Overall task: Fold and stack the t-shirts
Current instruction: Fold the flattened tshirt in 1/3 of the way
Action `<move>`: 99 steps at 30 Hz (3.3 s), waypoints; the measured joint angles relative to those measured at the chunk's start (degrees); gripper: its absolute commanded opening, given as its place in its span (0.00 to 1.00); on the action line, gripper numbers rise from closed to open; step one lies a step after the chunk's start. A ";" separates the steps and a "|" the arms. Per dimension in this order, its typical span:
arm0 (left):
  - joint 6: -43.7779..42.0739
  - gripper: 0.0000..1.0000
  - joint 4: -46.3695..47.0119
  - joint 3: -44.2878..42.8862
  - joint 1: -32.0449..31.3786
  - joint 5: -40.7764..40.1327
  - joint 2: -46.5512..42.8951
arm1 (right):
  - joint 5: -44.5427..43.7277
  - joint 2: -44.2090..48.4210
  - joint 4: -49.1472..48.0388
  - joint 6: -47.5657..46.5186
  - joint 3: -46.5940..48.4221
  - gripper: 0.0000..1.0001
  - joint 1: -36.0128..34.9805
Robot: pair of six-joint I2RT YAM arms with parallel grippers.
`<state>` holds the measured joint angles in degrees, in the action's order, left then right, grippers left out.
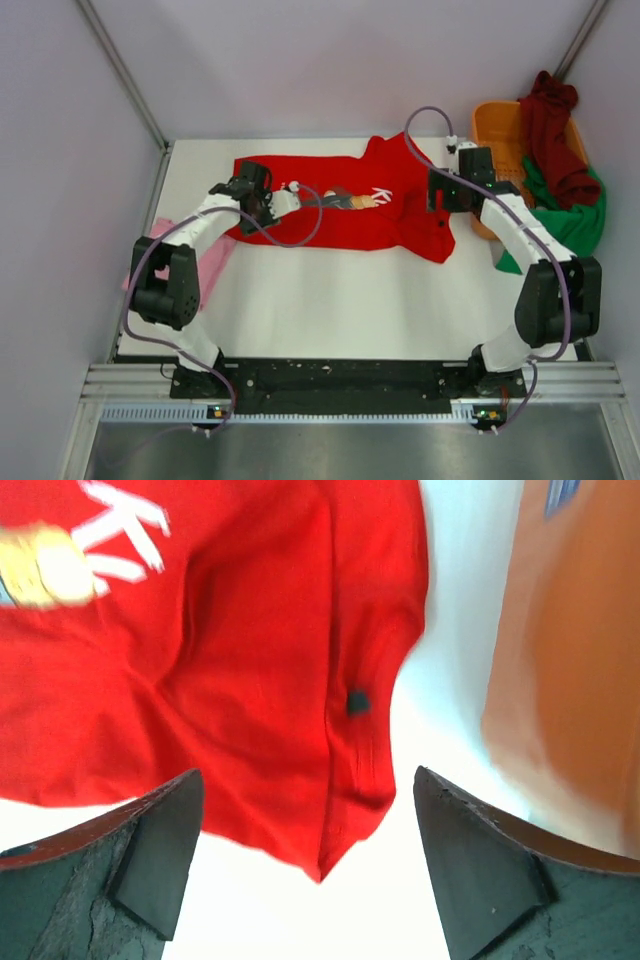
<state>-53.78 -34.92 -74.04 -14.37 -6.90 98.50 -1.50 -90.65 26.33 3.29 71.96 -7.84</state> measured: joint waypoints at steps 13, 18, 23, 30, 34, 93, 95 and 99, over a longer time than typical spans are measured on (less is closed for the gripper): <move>-3.65 0.45 2.51 1.88 -1.09 0.52 9.81 | 3.21 8.63 0.31 11.37 -23.61 0.43 0.17; -3.98 0.12 5.11 1.44 -1.18 -0.50 11.52 | 4.39 5.35 -3.21 12.13 -24.00 0.00 0.85; -4.61 0.00 5.42 1.46 -1.16 -0.15 11.65 | 5.33 5.92 -4.90 12.85 -26.34 0.00 4.92; -5.01 0.00 3.87 1.62 -2.25 1.07 11.28 | 6.16 13.84 -2.38 13.05 -29.62 0.00 10.12; -5.38 0.00 2.14 4.90 -4.72 1.64 8.52 | 6.51 16.96 0.31 12.83 -29.77 0.00 12.63; 15.74 0.00 -14.88 -13.29 14.10 5.22 19.23 | 3.30 21.64 4.50 10.91 -30.16 0.49 23.39; 16.09 0.00 -15.37 -13.55 15.30 5.68 19.56 | 3.28 21.68 4.50 10.91 -30.16 0.49 23.39; 17.44 0.00 -15.63 -14.73 17.92 5.46 20.35 | 3.28 21.70 4.59 10.91 -29.92 0.49 23.39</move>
<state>-36.34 -50.54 -88.77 3.55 -1.43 118.85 1.78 -68.95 30.92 14.20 42.04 15.55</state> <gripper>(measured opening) 0.019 0.486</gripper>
